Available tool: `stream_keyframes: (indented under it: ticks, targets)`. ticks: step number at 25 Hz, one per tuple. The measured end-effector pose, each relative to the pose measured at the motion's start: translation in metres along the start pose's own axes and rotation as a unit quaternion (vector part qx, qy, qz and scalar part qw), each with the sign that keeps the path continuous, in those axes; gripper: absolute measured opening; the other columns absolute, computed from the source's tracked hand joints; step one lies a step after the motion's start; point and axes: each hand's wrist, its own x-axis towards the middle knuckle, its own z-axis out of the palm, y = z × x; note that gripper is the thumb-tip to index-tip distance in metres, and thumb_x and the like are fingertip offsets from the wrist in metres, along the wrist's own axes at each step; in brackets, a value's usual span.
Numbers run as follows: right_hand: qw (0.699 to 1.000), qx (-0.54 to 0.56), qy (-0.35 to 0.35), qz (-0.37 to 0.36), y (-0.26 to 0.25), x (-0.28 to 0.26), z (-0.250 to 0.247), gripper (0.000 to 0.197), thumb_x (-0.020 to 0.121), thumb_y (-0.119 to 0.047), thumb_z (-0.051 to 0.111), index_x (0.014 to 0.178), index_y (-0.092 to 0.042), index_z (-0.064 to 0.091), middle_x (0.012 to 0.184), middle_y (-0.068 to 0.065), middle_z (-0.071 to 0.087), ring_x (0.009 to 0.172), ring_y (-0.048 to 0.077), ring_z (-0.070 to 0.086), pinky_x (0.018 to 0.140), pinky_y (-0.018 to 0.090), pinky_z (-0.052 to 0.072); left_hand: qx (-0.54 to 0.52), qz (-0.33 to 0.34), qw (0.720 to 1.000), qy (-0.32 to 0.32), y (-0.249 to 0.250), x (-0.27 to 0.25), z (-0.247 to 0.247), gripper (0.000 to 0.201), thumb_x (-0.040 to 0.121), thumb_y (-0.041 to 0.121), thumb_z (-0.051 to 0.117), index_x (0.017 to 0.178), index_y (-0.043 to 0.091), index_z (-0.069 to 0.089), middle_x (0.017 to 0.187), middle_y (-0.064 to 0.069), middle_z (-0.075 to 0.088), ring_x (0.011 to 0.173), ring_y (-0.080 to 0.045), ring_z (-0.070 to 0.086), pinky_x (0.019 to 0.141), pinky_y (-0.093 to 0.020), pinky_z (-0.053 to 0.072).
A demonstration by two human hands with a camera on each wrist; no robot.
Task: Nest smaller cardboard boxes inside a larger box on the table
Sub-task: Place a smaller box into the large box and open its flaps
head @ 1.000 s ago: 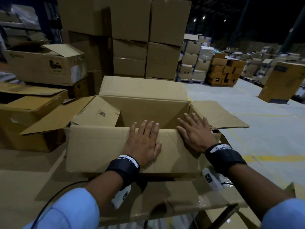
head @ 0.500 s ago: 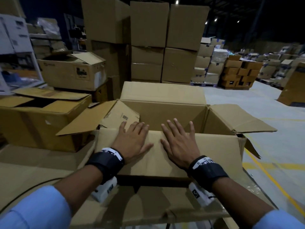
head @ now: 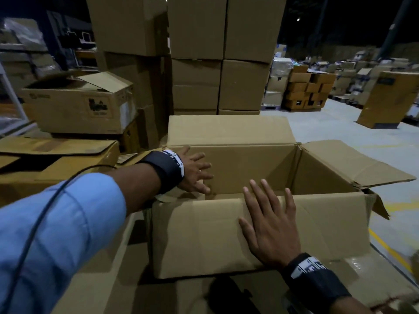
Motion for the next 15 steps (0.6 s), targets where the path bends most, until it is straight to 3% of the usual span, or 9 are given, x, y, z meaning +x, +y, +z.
stream_keyframes:
  ticks: [6,8,10,12,15]
  targets:
    - [1.000,-0.013,0.022,0.016,-0.004,-0.002,0.014,0.069,0.094,-0.056,0.035,0.152,-0.019,0.033,0.163,0.006,0.023,0.152,0.027,0.015,0.114,0.068,0.014,-0.003,0.057,0.995,-0.085,-0.003,0.037,0.007,0.072,0.083,0.084,0.013,0.150,0.057,0.012,0.165,0.010,-0.013,0.151,-0.031,-0.015,0.111,-0.072,-0.004]
    - [0.999,-0.015,0.033,0.016,-0.003,-0.001,0.017,0.069,0.093,-0.055,0.038,0.151,-0.019,0.034,0.162,0.007,0.026,0.151,0.028,0.018,0.113,0.068,0.015,0.014,0.089,0.989,-0.119,0.004,0.038,0.004,0.067,0.090,0.079,0.015,0.152,0.054,0.014,0.166,0.011,-0.010,0.151,-0.028,-0.016,0.113,-0.068,-0.008]
    - [0.999,-0.014,0.047,0.014,-0.003,0.000,0.019,0.069,0.093,-0.055,0.038,0.151,-0.018,0.034,0.161,0.007,0.029,0.151,0.028,0.020,0.113,0.068,0.015,0.051,0.118,0.980,-0.152,0.017,0.035,-0.001,0.057,0.101,0.061,0.018,0.155,0.043,0.021,0.167,0.008,-0.003,0.151,-0.022,-0.016,0.114,-0.058,-0.011]
    - [0.998,-0.011,0.060,0.013,-0.003,0.000,0.020,0.068,0.093,-0.055,0.037,0.150,-0.017,0.037,0.160,0.008,0.032,0.150,0.028,0.023,0.113,0.068,0.015,0.086,0.122,0.974,-0.171,0.024,0.035,-0.002,0.053,0.104,0.053,0.018,0.153,0.037,0.030,0.167,0.003,0.003,0.152,-0.022,-0.013,0.115,-0.057,-0.009]
    - [0.997,-0.007,0.069,0.013,-0.003,0.001,0.021,0.067,0.094,-0.055,0.034,0.149,-0.017,0.040,0.158,0.008,0.034,0.149,0.029,0.025,0.112,0.069,0.016,0.039,0.093,0.985,-0.140,0.014,0.034,-0.006,0.063,0.094,0.072,0.013,0.146,0.045,0.037,0.164,0.001,0.015,0.152,-0.030,-0.004,0.111,-0.072,-0.002]
